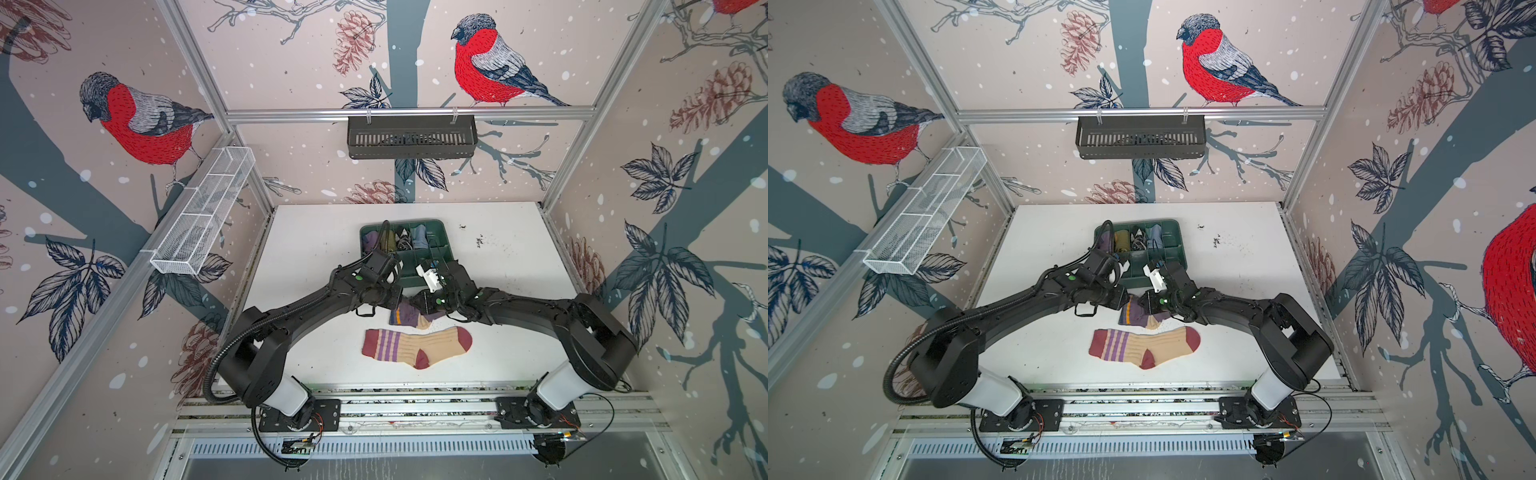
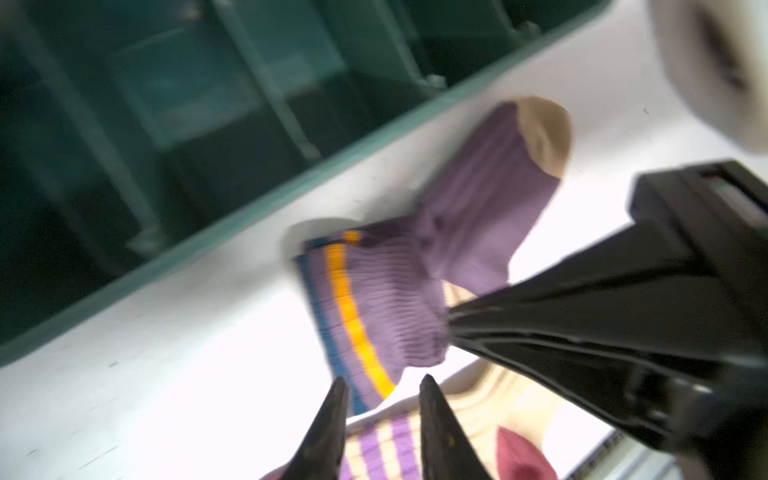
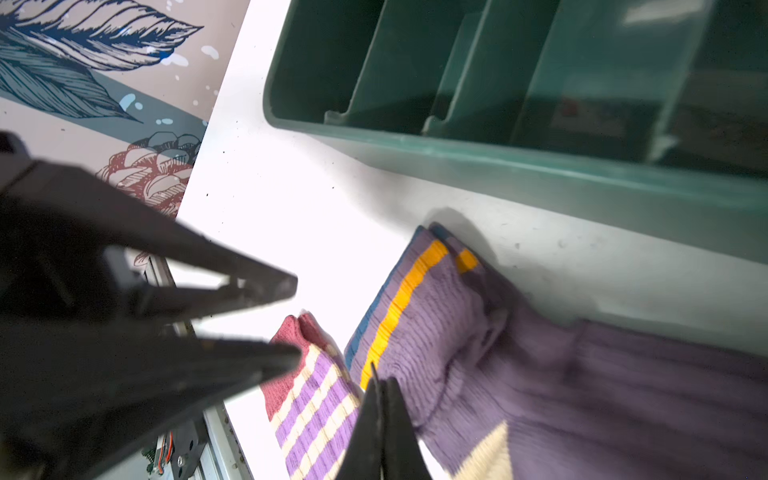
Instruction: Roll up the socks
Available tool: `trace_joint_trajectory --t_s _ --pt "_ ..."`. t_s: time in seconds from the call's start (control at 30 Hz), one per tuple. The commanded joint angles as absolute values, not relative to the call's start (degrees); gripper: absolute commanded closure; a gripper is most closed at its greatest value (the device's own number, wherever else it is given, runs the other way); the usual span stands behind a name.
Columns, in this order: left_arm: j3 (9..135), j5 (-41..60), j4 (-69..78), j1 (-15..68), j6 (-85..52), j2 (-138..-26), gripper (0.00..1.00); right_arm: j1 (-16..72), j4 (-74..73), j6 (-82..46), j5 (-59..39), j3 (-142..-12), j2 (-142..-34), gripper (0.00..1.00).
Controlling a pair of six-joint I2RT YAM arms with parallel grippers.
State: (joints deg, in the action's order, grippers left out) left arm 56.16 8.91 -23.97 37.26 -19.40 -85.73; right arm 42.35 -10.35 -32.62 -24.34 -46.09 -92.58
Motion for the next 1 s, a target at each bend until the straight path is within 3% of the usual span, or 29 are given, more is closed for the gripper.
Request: trace_joint_trajectory --t_s 0.0,0.43,0.97 --pt "52.7 9.8 -20.1 36.0 -21.5 -84.2 0.66 43.5 -9.5 -31.2 -24.6 -47.5 -93.9 0.94" --pt "47.5 14.7 -11.7 34.3 -22.4 -88.0 0.59 45.5 -0.9 -29.4 -14.5 -50.5 -98.3 0.94" --pt "45.6 16.3 -8.1 33.1 -22.3 -90.4 0.54 45.3 0.2 -29.1 -14.2 -50.9 -102.0 0.94"
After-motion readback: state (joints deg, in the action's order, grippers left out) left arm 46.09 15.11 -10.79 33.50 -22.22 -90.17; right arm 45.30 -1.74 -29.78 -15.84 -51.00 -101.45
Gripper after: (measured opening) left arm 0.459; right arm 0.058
